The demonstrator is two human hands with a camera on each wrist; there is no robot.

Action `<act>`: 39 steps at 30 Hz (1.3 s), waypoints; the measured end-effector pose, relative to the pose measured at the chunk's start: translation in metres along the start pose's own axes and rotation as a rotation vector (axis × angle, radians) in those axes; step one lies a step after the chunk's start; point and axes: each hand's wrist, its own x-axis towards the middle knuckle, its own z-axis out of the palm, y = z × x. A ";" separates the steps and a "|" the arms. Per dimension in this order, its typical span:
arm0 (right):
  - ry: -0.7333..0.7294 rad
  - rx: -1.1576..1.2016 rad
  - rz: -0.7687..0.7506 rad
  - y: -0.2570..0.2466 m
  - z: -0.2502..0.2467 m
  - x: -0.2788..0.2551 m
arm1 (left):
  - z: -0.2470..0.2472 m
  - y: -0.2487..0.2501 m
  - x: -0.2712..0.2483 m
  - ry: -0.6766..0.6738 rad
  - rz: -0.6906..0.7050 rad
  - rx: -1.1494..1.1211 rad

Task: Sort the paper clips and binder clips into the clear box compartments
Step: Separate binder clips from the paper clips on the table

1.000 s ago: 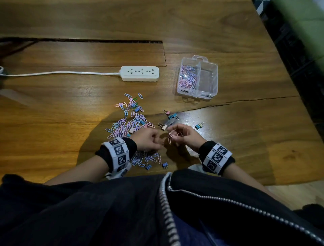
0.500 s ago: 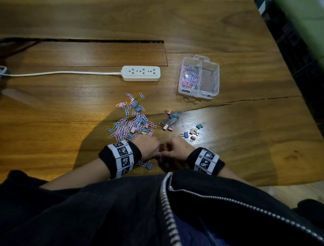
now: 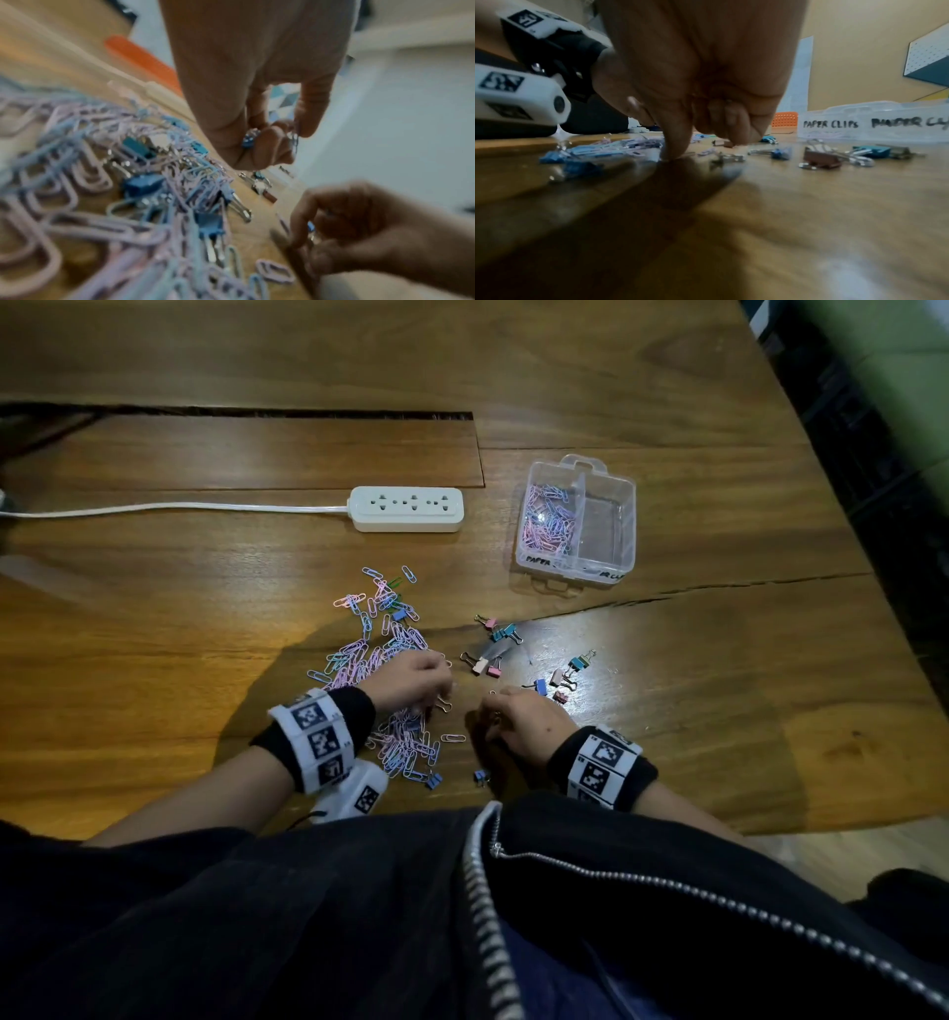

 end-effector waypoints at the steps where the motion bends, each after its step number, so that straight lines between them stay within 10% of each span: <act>1: -0.001 0.008 -0.007 0.002 -0.001 0.000 | -0.002 0.001 0.000 -0.013 -0.036 -0.168; 8: -0.030 -0.002 -0.012 0.008 -0.002 0.001 | -0.002 -0.005 0.001 -0.097 -0.171 -0.472; 18: 0.159 0.668 0.159 0.015 -0.015 0.004 | 0.009 -0.004 -0.011 -0.276 0.127 1.082; 25: 0.042 1.380 0.339 0.019 -0.031 0.007 | 0.016 -0.005 -0.004 -0.199 0.243 1.248; 34: 0.139 0.253 0.299 0.001 -0.006 0.014 | 0.030 -0.010 -0.001 -0.142 0.354 1.410; 39: 0.098 0.096 0.221 -0.008 -0.007 0.015 | 0.021 -0.013 -0.005 -0.083 0.301 1.117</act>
